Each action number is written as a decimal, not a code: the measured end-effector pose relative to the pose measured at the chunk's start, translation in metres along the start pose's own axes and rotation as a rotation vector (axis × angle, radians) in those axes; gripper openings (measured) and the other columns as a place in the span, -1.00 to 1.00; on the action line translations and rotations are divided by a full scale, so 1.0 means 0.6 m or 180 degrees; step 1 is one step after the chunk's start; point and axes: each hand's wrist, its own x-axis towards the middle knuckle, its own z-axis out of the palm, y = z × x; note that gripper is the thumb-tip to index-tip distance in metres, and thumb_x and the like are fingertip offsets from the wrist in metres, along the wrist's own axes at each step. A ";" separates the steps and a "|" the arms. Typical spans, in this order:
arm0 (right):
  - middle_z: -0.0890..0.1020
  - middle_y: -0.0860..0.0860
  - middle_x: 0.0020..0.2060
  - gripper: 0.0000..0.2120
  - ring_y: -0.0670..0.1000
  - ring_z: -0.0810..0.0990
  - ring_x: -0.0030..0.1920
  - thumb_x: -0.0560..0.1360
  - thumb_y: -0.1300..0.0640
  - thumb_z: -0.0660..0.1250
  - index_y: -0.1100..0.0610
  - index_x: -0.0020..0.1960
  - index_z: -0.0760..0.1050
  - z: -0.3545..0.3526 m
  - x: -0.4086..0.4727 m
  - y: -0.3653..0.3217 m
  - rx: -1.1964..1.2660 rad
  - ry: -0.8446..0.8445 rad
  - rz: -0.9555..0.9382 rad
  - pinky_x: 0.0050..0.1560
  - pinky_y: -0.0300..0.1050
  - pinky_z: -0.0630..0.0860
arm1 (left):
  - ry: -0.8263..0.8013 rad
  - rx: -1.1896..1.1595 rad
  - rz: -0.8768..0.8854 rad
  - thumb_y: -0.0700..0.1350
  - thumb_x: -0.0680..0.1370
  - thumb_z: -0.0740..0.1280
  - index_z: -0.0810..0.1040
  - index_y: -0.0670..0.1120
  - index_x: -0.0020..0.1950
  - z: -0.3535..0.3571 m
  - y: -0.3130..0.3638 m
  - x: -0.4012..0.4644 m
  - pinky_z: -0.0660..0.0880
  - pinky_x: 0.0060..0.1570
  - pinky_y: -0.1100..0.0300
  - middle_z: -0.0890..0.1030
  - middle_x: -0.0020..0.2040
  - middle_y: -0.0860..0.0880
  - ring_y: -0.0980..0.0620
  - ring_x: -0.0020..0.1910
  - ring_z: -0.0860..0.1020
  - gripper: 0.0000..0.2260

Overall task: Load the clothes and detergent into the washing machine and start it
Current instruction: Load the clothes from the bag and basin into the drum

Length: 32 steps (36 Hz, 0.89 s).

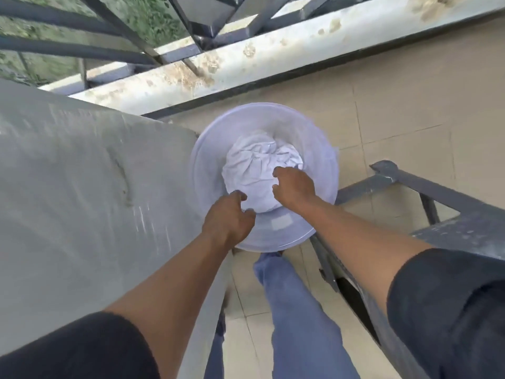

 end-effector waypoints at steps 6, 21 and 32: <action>0.63 0.13 0.16 -0.84 0.22 0.58 0.22 0.58 0.22 0.28 0.14 0.15 0.51 0.055 0.103 0.026 -0.0119 -0.0020 0.0142 -0.02 -0.07 0.39 | 0.0168 -0.0080 0.0089 -0.05 0.67 0.32 0.49 -0.04 0.53 0.035 -0.019 0.054 0.42 0.36 0.12 0.56 0.48 -0.04 -0.10 0.40 0.54 -0.58; 0.64 0.08 0.14 -0.84 0.19 0.59 0.24 0.60 0.18 0.29 0.07 0.13 0.60 0.092 0.134 0.018 -0.0584 0.0414 0.0100 0.15 0.01 0.49 | 0.0193 -0.0297 -0.0139 -0.05 0.68 0.32 0.49 -0.04 0.54 0.038 -0.058 0.075 0.43 0.33 0.14 0.58 0.45 -0.03 -0.08 0.39 0.54 -0.59; 0.65 0.05 -0.20 -0.90 0.15 0.60 -0.11 0.53 0.23 0.39 0.17 -0.17 0.59 -0.030 -0.099 -0.047 0.0780 0.0701 -0.0137 0.04 0.12 0.55 | 0.0087 -0.0369 0.0030 -0.07 0.64 0.36 0.45 -0.10 0.55 0.005 0.015 -0.036 0.41 0.35 0.11 0.56 0.47 -0.09 -0.13 0.45 0.50 -0.54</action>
